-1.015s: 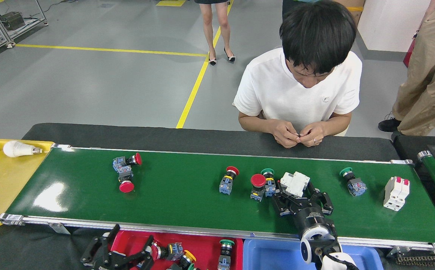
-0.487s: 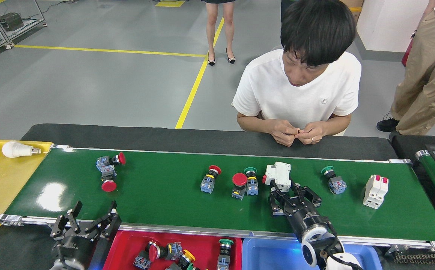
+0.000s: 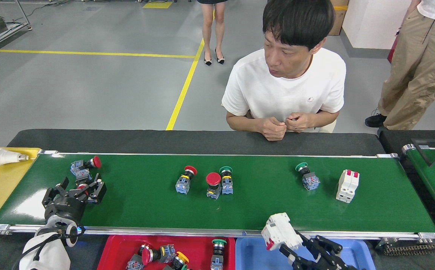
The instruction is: Pick switch part from conveyor to tray
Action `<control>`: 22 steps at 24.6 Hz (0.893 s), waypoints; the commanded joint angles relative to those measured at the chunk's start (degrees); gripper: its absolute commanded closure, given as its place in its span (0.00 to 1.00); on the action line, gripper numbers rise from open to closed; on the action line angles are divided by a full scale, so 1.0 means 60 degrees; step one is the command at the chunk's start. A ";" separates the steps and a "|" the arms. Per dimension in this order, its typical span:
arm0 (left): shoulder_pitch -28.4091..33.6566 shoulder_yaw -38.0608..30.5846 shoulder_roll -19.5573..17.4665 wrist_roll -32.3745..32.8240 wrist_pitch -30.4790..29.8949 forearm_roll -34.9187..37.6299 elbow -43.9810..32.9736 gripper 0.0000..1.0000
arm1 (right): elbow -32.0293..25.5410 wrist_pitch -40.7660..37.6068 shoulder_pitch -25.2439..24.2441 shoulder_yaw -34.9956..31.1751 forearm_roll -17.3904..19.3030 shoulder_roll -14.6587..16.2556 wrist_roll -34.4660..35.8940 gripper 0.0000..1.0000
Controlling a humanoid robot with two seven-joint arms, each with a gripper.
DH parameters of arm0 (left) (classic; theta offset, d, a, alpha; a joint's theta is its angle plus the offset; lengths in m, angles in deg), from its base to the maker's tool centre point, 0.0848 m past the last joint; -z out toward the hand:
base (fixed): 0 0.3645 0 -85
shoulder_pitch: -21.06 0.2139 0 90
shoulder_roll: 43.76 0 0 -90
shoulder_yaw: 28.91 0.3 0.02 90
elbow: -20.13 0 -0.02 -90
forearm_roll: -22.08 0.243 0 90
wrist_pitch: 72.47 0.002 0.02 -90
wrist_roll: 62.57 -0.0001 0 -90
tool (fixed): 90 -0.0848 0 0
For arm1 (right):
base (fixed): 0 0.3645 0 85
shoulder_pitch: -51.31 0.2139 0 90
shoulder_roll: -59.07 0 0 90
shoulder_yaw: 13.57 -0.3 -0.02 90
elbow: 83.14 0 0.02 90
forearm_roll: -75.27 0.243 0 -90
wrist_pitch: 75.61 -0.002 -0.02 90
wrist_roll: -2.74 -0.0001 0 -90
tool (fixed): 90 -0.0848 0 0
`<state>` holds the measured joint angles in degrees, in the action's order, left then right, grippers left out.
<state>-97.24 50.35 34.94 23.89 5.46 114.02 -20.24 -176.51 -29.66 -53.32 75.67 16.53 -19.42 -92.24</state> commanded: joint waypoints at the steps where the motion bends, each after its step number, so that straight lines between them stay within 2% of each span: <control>1: -0.0541 0.0266 -0.0196 -0.0274 0.0298 0.0027 0.0474 0.04 | -0.0009 -0.0159 -0.0124 -0.0136 0.0048 0.0089 0.0023 0.75; 3: -0.1010 0.0456 -0.0387 -0.0450 0.0371 0.0012 0.1162 0.15 | 0.0020 -0.0159 -0.0344 -0.0195 0.0062 0.0118 0.0023 0.60; 4: -0.1156 0.0471 -0.0475 -0.0523 0.0328 -0.0017 0.1455 0.25 | 0.0020 -0.0159 -0.0344 -0.0283 0.0062 0.0089 0.0009 0.35; 5: -0.1229 0.0485 -0.0563 -0.0611 0.0269 -0.0017 0.1660 0.45 | 0.0020 -0.0159 -0.0358 -0.0429 0.0077 0.0015 -0.0035 0.06; 6: -0.1259 0.0515 -0.0621 -0.0684 0.0166 -0.0017 0.1836 0.61 | 0.0006 -0.0159 -0.0358 -0.0678 0.0106 -0.0058 -0.0079 0.03; 7: -0.1259 0.0617 -0.0650 -0.0684 -0.0068 -0.0017 0.1895 0.88 | -0.0009 -0.0159 -0.0329 -0.0941 0.0179 -0.0233 -0.0094 0.03; 8: -0.1273 0.0646 -0.0650 -0.0684 -0.0200 -0.0061 0.1880 0.95 | -0.0024 -0.0159 -0.0300 -0.1030 0.0238 -0.0366 -0.0109 0.03; 11: -0.1244 0.0632 -0.0592 -0.0772 -0.0361 -0.0237 0.1734 0.97 | -0.0053 -0.0159 -0.0212 -0.1469 0.0282 -0.0732 -0.0196 0.03; 13: -0.0995 0.0617 -0.0504 -0.0831 -0.0376 -0.0603 0.1016 0.97 | -0.0199 -0.0159 -0.0197 -0.1674 0.0282 -0.1025 -0.0533 0.04; 15: -0.0116 0.0661 -0.0504 -0.0801 -0.0493 -0.1101 -0.0449 0.97 | -0.0331 -0.0159 0.0096 -0.1953 0.0267 -0.1391 -0.0607 0.06; 16: 0.0673 0.0661 -0.0504 -0.0714 -0.0727 -0.1306 -0.1765 0.97 | -0.0375 -0.0159 0.0461 -0.1982 0.0253 -0.1552 -0.0607 0.07; 17: 0.1158 0.0646 -0.0504 -0.0713 -0.0874 -0.1350 -0.2544 0.97 | -0.0375 -0.0159 0.0623 -0.1982 0.0238 -0.1537 -0.0607 0.07; 20: 0.3224 0.0632 -0.0475 -0.0699 -0.1225 -0.1467 -0.5268 0.95 | -0.0360 0.1921 0.1077 -0.1982 0.0121 -0.1493 -0.0607 0.07; 22: 0.4834 0.0646 -0.0460 -0.0713 -0.1737 -0.1584 -0.7200 0.93 | -0.0346 0.3692 0.1268 -0.1982 -0.0259 -0.1406 -0.0592 0.07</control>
<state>-70.06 54.40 32.27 19.79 -2.79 104.93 -58.33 -177.93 -15.44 -46.51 64.07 15.68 -28.41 -95.83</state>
